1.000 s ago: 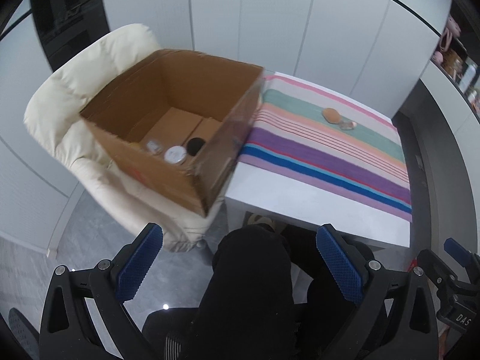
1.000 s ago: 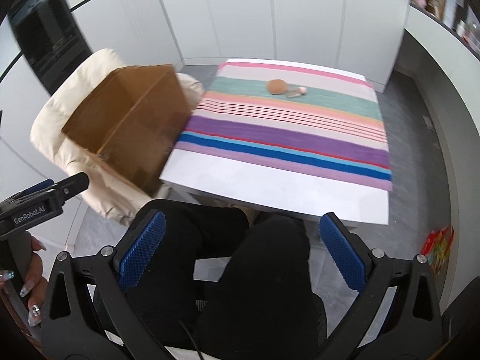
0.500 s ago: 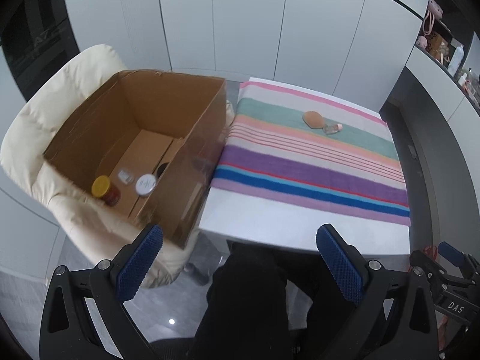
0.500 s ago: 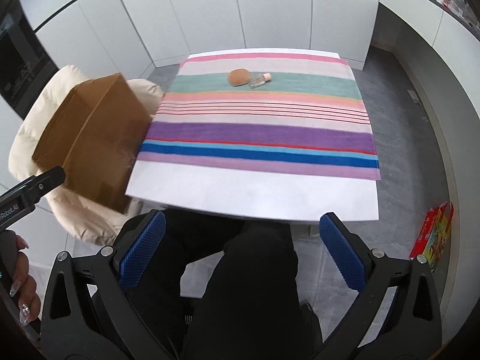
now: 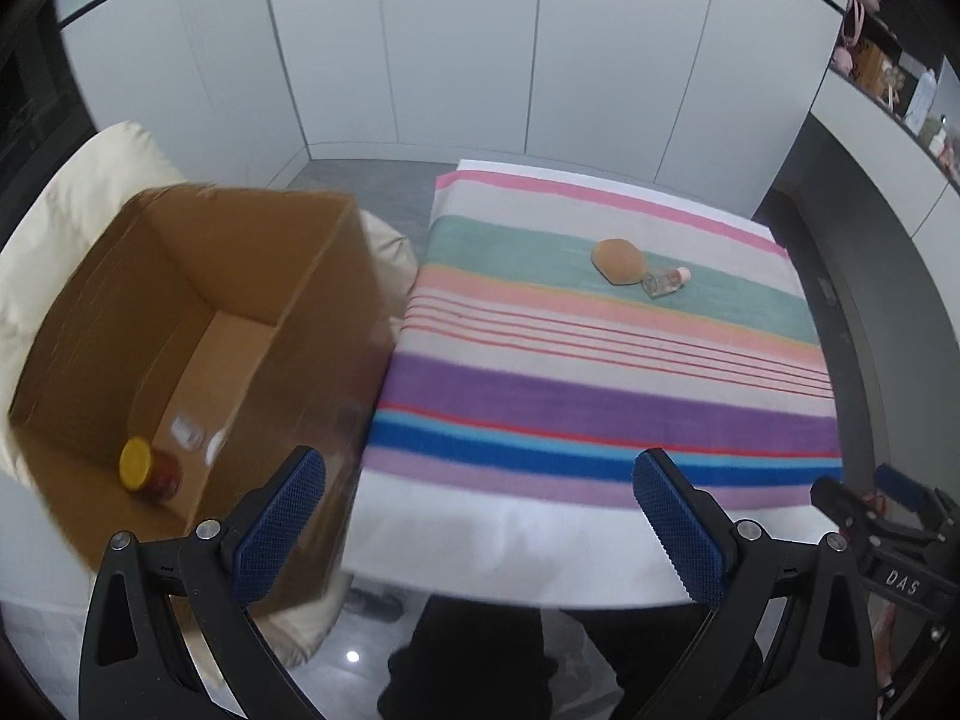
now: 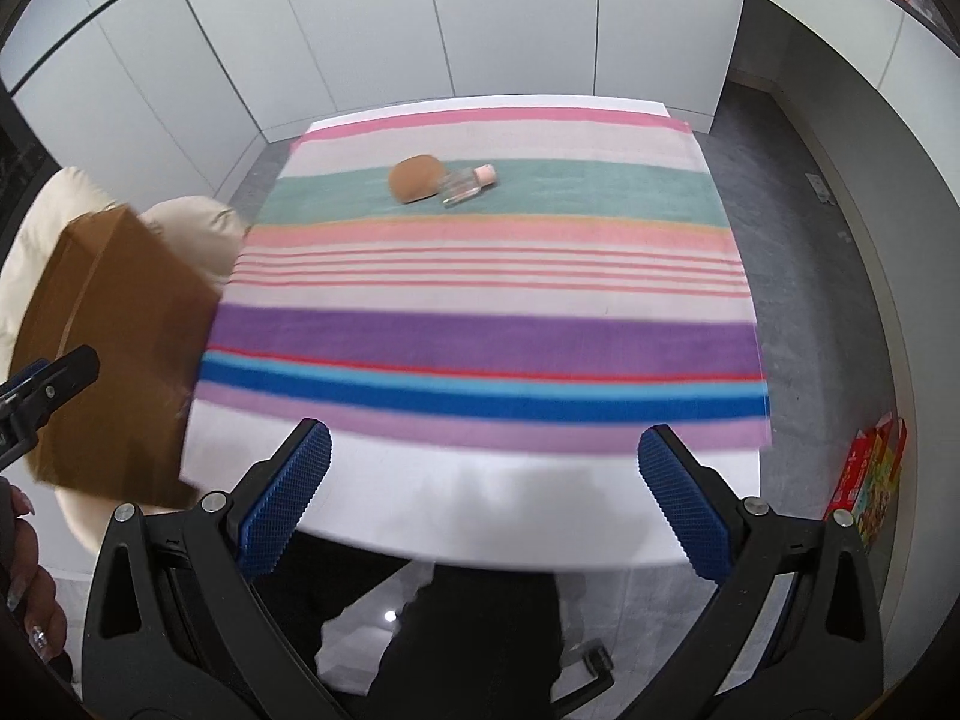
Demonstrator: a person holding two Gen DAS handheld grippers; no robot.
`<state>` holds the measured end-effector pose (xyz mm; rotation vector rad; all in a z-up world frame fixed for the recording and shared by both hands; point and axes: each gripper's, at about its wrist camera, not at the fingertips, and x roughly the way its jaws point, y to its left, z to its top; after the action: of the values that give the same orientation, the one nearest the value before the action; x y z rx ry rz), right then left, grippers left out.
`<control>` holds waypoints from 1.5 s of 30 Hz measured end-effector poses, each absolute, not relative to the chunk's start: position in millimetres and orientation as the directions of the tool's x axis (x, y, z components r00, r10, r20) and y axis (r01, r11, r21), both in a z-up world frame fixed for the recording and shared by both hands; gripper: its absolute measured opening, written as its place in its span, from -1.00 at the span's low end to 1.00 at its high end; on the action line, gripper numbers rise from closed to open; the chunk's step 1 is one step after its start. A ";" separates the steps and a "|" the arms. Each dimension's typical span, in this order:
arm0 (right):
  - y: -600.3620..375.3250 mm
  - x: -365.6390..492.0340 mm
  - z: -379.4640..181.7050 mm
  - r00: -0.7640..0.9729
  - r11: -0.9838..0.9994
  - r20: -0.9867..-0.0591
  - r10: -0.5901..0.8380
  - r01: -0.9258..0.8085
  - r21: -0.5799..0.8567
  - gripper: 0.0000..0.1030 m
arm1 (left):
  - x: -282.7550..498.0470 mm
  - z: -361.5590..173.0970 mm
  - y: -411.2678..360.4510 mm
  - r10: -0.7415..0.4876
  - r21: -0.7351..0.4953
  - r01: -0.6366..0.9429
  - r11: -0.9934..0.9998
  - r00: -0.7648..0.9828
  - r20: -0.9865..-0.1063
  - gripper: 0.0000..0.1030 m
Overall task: Organize objects
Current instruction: 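Withdraw both open tools from the box back over the striped cloth, then grasp the tan sponge with the left tool while the right grasps the glass bottle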
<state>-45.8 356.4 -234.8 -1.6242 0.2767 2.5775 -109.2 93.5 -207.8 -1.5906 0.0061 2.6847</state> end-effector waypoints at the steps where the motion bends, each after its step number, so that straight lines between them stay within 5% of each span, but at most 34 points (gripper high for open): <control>1: 358.9 -53.6 -238.0 -0.434 -0.980 -0.901 -0.021 -0.169 0.105 1.00 | -118.7 -212.7 96.0 0.021 -0.012 -0.023 -1.000 -0.475 -0.880 1.00; 16: 372.3 -200.7 -289.5 -0.508 -0.991 -0.861 -0.001 -0.117 0.070 1.00 | -266.5 -279.3 126.8 0.096 -0.101 -0.011 -0.995 -0.427 -0.899 0.99; 35: 365.0 -293.9 -369.0 -0.532 -1.000 -0.847 -0.020 0.015 0.014 0.97 | -322.4 -336.7 151.8 0.131 -0.130 -0.028 -0.991 -0.357 -0.925 0.99; 38: 359.5 -298.4 -376.7 -0.530 -0.998 -0.848 0.014 0.042 -0.042 0.75 | -324.7 -339.5 155.8 0.135 -0.130 -0.037 -0.991 -0.353 -0.926 0.99; 40: 359.8 -301.9 -383.8 -0.511 -0.998 -0.860 0.008 0.050 -0.039 0.24 | -327.1 -341.0 160.8 0.140 -0.131 -0.049 -0.990 -0.350 -0.926 0.99; 45: 369.4 -297.0 -381.8 -0.527 -0.999 -0.849 0.023 0.030 -0.045 0.24 | -332.3 -346.8 178.7 0.157 -0.127 -0.107 -0.986 -0.344 -0.926 1.00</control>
<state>-297.0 369.4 -381.8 -1.5295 -0.0856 2.7478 -332.3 178.7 -346.8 -1.6962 -0.0662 2.4503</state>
